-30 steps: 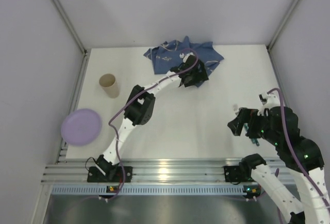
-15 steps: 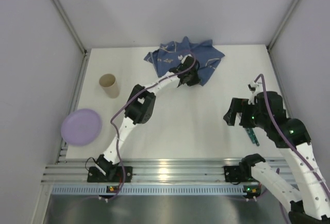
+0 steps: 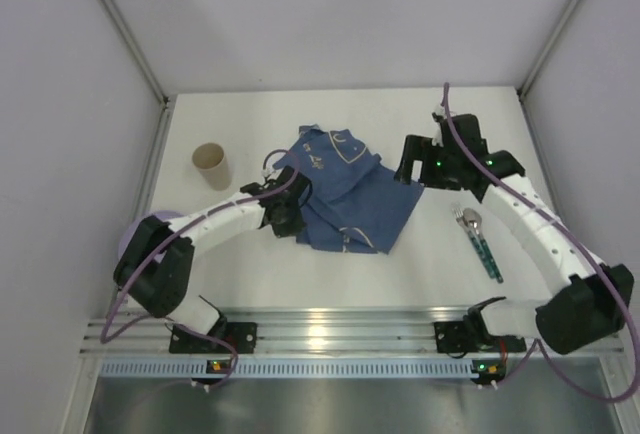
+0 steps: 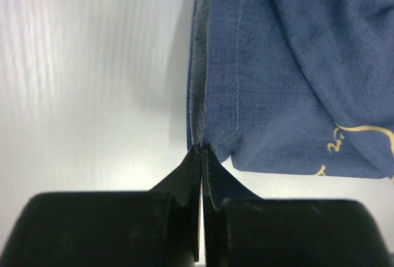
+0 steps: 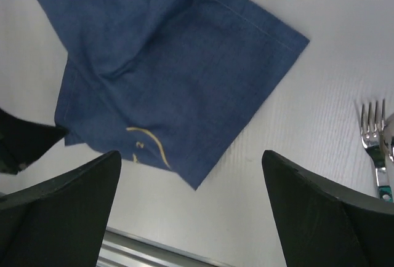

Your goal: Set the dinner table for one person

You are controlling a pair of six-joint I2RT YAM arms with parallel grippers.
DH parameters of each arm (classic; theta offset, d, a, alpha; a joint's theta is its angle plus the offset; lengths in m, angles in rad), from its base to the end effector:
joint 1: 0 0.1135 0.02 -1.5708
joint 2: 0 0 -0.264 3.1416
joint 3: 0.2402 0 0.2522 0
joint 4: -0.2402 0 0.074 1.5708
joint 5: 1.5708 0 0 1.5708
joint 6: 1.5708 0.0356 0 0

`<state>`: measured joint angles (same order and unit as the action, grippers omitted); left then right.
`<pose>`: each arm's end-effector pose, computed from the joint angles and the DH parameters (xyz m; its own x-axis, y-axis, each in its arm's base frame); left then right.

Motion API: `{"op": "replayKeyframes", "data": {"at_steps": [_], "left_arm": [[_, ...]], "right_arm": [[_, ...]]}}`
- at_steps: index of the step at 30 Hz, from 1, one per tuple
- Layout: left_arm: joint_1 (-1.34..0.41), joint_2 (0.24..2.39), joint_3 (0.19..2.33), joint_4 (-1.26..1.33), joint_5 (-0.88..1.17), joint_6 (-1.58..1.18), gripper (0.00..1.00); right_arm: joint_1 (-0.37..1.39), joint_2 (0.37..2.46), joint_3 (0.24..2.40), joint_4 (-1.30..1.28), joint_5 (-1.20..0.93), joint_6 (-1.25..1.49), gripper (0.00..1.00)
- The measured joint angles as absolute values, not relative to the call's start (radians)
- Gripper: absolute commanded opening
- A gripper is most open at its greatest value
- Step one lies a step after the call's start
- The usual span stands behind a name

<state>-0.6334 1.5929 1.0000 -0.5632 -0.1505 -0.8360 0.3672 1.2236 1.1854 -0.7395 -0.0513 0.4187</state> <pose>0.2502 -0.1771 0.1904 -0.8927 -0.2546 -0.3719 -0.1876 0.9602 -0.2070 0.2376 0.0934 0.3355 -0.7579 0.1435 -0.6364 -0.0925 0.9420 0.3226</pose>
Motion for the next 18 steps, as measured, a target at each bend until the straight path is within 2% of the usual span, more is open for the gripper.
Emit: {"op": "replayKeyframes", "data": {"at_steps": [5,13,18], "left_arm": [[-0.638,1.445,0.847,-0.603,-0.149,-0.881,0.0],[-0.638,1.369,0.808,-0.636,-0.147,-0.897,0.0],[-0.638,1.349,0.807,-0.641,-0.147,-0.896,0.0]], "right_arm": [[0.363,1.407,1.111,-0.617,-0.06,0.467,0.96],[0.357,1.676,1.034,-0.565,-0.047,0.488,0.93],[0.357,1.711,1.043,-0.501,-0.055,0.493,0.83]]}}
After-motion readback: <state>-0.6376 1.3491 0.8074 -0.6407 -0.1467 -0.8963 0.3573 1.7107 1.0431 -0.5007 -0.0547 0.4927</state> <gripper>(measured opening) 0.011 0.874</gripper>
